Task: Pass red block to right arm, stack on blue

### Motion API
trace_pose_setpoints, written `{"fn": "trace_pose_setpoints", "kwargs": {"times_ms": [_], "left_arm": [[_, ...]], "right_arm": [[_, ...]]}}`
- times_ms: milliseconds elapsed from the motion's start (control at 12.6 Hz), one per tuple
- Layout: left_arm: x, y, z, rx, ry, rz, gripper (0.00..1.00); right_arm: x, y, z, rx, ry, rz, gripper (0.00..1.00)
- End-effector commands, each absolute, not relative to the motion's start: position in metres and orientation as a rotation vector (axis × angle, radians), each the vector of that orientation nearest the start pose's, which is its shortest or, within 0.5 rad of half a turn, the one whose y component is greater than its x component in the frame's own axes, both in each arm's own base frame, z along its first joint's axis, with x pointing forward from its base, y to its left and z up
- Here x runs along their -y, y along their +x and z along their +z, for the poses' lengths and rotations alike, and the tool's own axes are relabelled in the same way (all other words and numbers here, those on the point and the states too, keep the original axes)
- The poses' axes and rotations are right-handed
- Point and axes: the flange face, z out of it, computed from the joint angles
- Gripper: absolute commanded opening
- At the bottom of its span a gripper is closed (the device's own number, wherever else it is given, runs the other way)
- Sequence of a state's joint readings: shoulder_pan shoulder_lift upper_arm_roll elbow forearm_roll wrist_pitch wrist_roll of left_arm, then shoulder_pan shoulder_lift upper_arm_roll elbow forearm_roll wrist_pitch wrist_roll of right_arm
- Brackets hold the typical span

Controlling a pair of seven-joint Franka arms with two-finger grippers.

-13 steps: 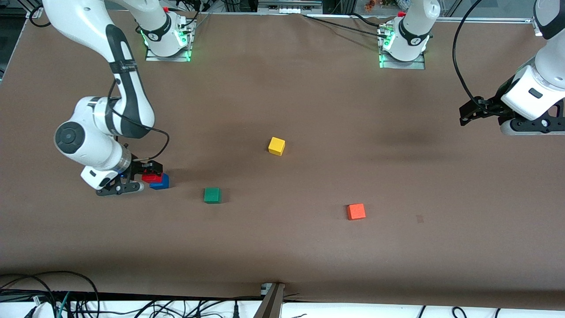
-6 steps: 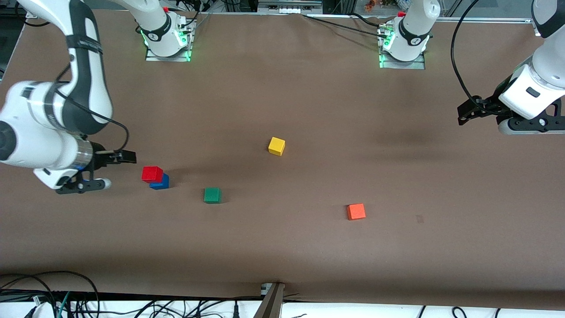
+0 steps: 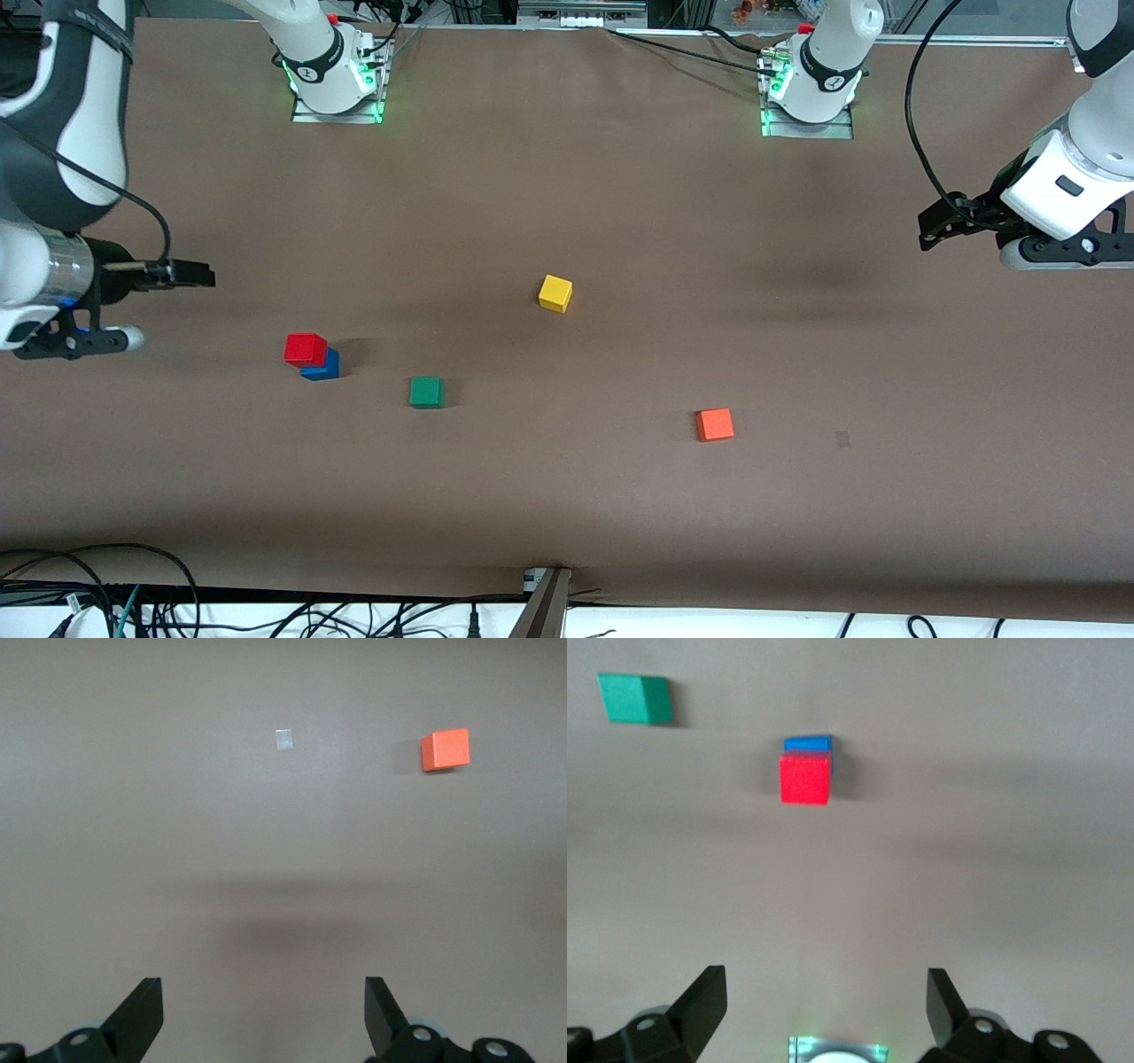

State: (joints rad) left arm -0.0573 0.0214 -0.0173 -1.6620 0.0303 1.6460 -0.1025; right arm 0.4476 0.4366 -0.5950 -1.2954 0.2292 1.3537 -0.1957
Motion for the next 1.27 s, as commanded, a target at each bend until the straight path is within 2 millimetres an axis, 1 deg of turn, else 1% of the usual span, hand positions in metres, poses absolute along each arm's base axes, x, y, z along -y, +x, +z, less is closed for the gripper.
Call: {"fn": "trace_pose_setpoints", "kwargs": {"times_ms": [0, 80, 159, 319, 398, 478, 558, 637, 876, 1115, 1195], "left_arm": [[0.038, 0.555, 0.579, 0.048, -3.095, 0.05, 1.0], [0.039, 0.555, 0.579, 0.049, -3.096, 0.051, 1.0], [0.039, 0.555, 0.579, 0.049, -3.096, 0.053, 1.0], [0.039, 0.555, 0.578, 0.049, -3.096, 0.055, 1.0], [0.039, 0.556, 0.577, 0.051, -3.096, 0.058, 1.0], [0.039, 0.557, 0.577, 0.049, -3.096, 0.055, 1.0], [0.04, 0.557, 0.577, 0.049, -3.098, 0.053, 1.0], [0.04, 0.557, 0.578, 0.049, -3.098, 0.051, 1.0], [0.04, 0.557, 0.578, 0.049, -3.098, 0.053, 1.0], [0.04, 0.557, 0.578, 0.051, -3.098, 0.053, 1.0], [0.04, 0.557, 0.578, 0.049, -3.098, 0.053, 1.0]], "right_arm": [[0.0, 0.621, 0.542, -0.006, -3.049, 0.468, 1.0], [-0.002, 0.615, 0.551, -0.098, -3.052, 0.459, 1.0], [-0.007, 0.609, 0.561, -0.111, -3.074, 0.45, 1.0], [-0.022, 0.593, 0.57, -0.008, -3.162, 0.445, 1.0], [-0.03, 0.585, 0.577, 0.033, -3.167, 0.423, 1.0], [-0.025, 0.577, 0.587, 0.026, -3.163, 0.397, 1.0], [-0.021, 0.567, 0.604, 0.021, -3.163, 0.349, 1.0], [-0.014, 0.557, 0.615, 0.007, -3.162, 0.31, 1.0], [-0.004, 0.529, 0.641, -0.009, -3.165, 0.231, 1.0], [-0.002, 0.518, 0.633, 0.028, -3.159, 0.267, 1.0], [-0.002, 0.518, 0.632, 0.047, -3.157, 0.27, 1.0]]}}
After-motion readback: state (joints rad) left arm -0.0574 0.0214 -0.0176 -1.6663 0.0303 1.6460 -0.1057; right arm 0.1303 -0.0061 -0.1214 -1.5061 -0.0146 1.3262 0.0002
